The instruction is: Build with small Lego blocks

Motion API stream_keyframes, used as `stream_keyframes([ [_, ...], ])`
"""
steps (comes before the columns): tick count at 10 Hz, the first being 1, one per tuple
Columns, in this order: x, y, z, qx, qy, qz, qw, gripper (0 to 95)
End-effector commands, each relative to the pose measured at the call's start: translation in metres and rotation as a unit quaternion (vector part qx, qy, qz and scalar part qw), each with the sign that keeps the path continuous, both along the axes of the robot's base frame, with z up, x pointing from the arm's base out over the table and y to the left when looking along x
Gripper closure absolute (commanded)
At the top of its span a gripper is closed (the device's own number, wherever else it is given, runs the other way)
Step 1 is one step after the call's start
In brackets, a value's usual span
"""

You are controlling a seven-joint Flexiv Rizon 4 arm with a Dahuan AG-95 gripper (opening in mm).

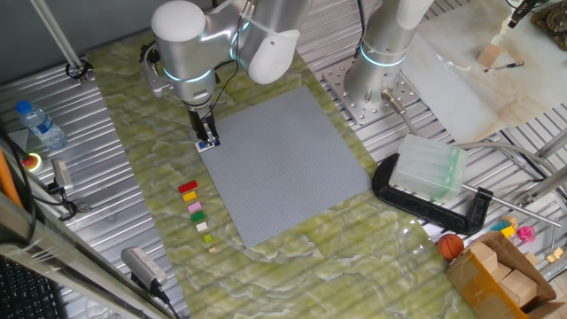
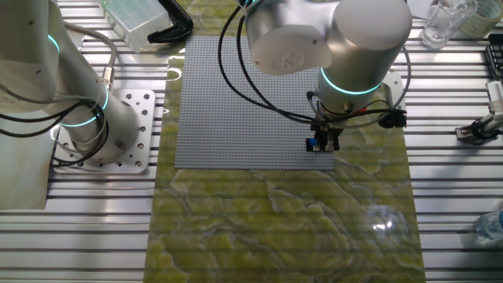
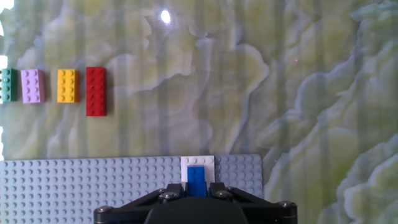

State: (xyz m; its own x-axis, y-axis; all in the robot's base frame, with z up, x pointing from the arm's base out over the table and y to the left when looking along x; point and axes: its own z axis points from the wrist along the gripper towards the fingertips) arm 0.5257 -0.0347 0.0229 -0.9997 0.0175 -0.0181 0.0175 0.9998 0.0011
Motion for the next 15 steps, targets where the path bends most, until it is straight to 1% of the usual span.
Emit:
stream_keyframes([
  [1,-0.0002,-0.0001,-0.0005,0.000,0.000,-0.001,1.0000,95.0],
  [7,0.0002,0.0003,-0.0004,0.000,-0.001,0.003,1.0000,95.0],
  [10,0.0021,0.0032,0.0005,0.000,-0.001,0.003,1.0000,95.0],
  [12,0.0031,0.0053,-0.0021,-0.002,0.001,0.000,1.0000,95.0],
  [13,0.0022,0.0047,-0.0004,-0.008,0.002,0.002,1.0000,95.0],
  [15,0.0003,0.0010,0.0032,-0.006,0.002,0.004,1.0000,95.0],
])
